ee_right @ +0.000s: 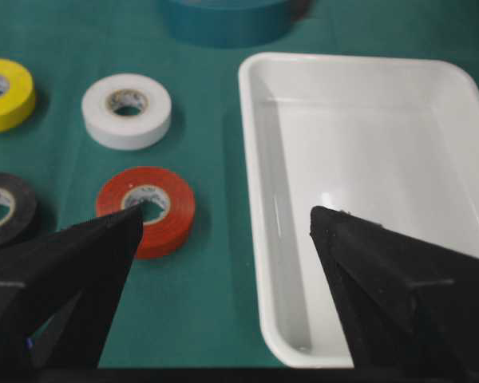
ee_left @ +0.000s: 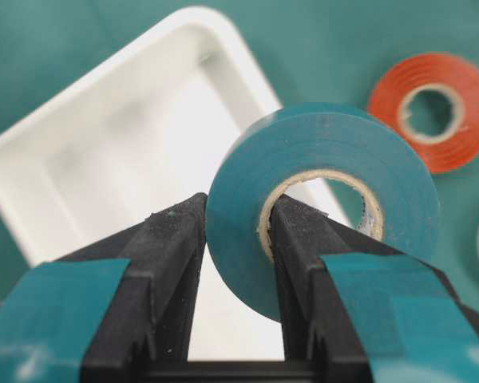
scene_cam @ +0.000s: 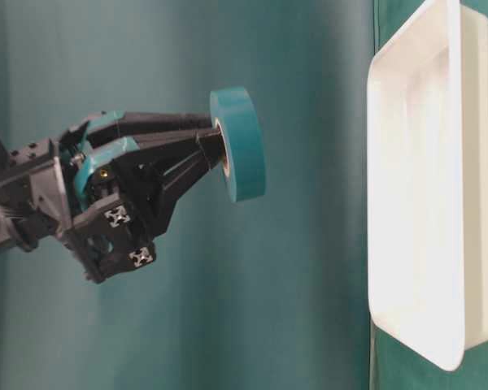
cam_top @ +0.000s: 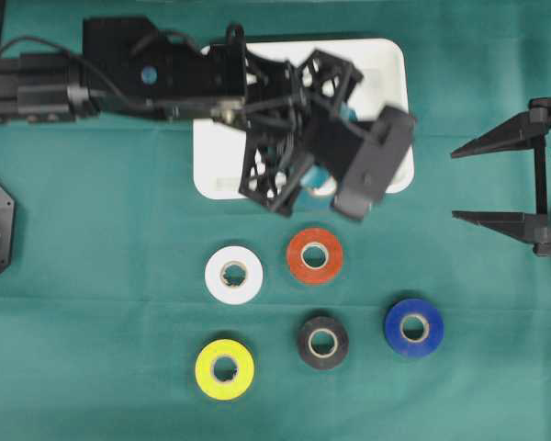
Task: Pick up the tape from a random location and place it into the white case.
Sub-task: 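Lift the teal roll and carry it over the white tray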
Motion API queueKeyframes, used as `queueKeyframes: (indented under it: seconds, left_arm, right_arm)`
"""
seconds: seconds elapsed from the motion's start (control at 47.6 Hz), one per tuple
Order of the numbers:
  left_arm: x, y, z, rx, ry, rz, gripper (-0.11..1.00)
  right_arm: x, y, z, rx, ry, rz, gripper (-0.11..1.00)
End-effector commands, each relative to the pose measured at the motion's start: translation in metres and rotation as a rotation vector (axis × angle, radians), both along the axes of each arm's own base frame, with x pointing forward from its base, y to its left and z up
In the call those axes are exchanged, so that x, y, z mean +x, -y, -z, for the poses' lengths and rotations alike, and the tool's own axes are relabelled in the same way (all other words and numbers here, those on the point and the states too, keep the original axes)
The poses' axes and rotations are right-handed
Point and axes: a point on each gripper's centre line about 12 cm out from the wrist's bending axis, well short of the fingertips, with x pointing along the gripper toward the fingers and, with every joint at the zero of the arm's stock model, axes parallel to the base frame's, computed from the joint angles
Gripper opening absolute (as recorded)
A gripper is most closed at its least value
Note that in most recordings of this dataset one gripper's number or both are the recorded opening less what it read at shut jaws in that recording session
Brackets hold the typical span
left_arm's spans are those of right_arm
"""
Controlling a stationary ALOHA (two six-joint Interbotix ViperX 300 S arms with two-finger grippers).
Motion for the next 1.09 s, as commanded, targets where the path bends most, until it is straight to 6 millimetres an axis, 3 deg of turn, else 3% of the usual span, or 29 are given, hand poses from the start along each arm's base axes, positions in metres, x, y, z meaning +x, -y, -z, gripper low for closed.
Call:
queueKeyframes:
  seconds: [0.0, 0.168, 0.273, 1.071]
  left_arm:
    - [-0.009, -0.018, -0.025, 0.009, 0.061, -0.039, 0.21]
    - [-0.013, -0.042, -0.024, 0.013, 0.057, -0.088, 0.21]
    - [-0.015, -0.048, -0.022, 0.012, 0.052, -0.099, 0.21]
    - [-0.015, -0.048, -0.021, 0.011, 0.050, -0.101, 0.21]
  right_arm:
    - [0.004, 0.000, -0.009, -0.007, 0.021, -0.005, 0.92]
    - [0.004, 0.000, -0.008, -0.010, 0.018, -0.004, 0.92]
    - [0.004, 0.000, -0.008, -0.011, 0.016, -0.004, 0.92]
    - [0.004, 0.000, -0.008, -0.017, 0.013, -0.006, 0.92]
